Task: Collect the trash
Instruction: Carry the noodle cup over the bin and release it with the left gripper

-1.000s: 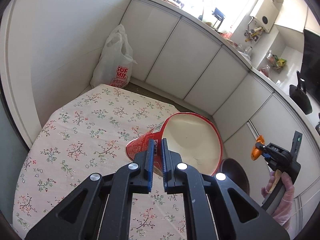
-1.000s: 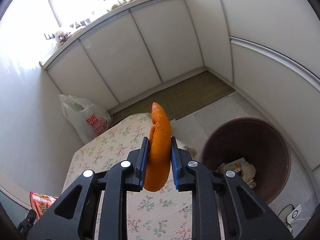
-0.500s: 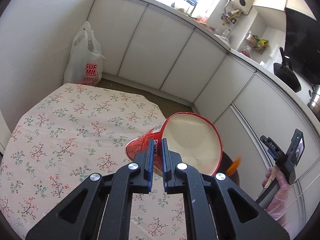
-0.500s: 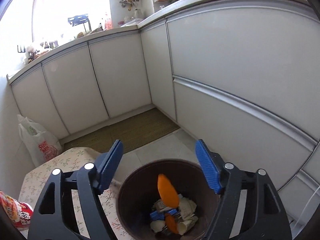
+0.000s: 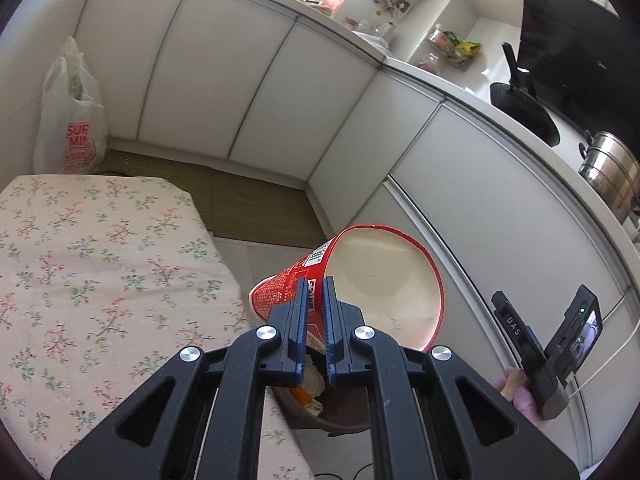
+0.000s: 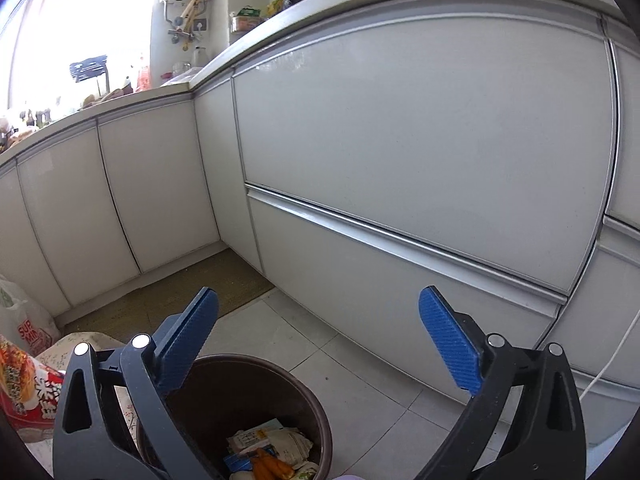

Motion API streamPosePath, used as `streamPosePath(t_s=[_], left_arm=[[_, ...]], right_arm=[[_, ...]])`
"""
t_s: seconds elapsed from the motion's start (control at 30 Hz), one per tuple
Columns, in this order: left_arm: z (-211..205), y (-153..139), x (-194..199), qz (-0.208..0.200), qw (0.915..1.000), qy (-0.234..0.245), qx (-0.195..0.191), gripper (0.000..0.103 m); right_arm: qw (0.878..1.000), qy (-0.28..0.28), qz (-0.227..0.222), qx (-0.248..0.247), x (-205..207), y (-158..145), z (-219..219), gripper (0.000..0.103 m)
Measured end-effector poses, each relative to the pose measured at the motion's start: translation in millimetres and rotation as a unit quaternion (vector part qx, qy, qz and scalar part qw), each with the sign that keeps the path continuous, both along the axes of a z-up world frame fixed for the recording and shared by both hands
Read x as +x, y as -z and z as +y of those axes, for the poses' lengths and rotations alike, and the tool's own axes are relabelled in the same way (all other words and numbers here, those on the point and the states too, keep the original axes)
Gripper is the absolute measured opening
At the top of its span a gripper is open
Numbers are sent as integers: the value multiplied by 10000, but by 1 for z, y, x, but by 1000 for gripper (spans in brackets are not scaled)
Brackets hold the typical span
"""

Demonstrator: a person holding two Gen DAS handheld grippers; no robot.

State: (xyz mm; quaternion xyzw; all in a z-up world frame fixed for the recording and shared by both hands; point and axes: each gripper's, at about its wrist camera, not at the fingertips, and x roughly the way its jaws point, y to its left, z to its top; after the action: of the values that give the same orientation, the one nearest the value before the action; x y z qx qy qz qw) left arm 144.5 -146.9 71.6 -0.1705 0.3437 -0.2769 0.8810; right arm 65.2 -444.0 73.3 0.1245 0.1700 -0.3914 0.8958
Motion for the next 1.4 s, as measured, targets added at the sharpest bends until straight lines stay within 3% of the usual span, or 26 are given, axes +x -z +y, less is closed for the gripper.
streamPosePath(t_s=[0.23, 0.3, 0.33, 0.47, 0.57, 0.63, 0.73, 0.77, 0.87, 1.07, 1.27, 1.4], left_arm=[[-68, 10, 22, 205, 9990, 381, 116, 11], [-82, 11, 23, 191, 9984, 435, 304, 27], [-85, 10, 21, 146, 9983, 402, 395, 41], [-82, -2, 5, -447, 9938, -68, 1013, 74], [-67, -15, -11, -975, 9827, -661, 1429, 91], [-51, -27, -27, -1477, 9689, -1151, 1615, 96], [-15, -40, -57, -2247, 9391, -1993, 1669, 96], [-2, -40, -62, -2251, 9388, -2094, 1555, 96], [32, -36, -64, -1722, 9549, -1800, 1613, 96], [99, -20, -91, -1591, 9486, -2074, 1785, 96], [146, 10, -103, -1303, 9428, -2502, 1776, 96], [156, 23, -89, -952, 9475, -2479, 1780, 96]], right_arm=[[9999, 136, 65, 38, -7, 2, -10, 96], [9999, 130, 61, 74, -12, 3, -10, 96], [9999, 132, 73, 76, -12, 2, -10, 96], [9999, -30, 120, 93, -13, -1, 1, 96], [9996, -257, 106, -6, -13, -7, 25, 96], [9991, -410, -30, -119, -14, -13, 48, 96], [9970, -657, -323, -247, -18, -23, 85, 96], [9957, -753, -431, -324, -20, -26, 97, 96], [9904, -1105, -573, -608, -22, -32, 140, 96], [9813, -1754, -499, -613, -26, -20, 212, 96], [9694, -2229, -209, -1001, -21, 0, 264, 96], [9640, -2364, -163, -1207, -18, 7, 279, 96]])
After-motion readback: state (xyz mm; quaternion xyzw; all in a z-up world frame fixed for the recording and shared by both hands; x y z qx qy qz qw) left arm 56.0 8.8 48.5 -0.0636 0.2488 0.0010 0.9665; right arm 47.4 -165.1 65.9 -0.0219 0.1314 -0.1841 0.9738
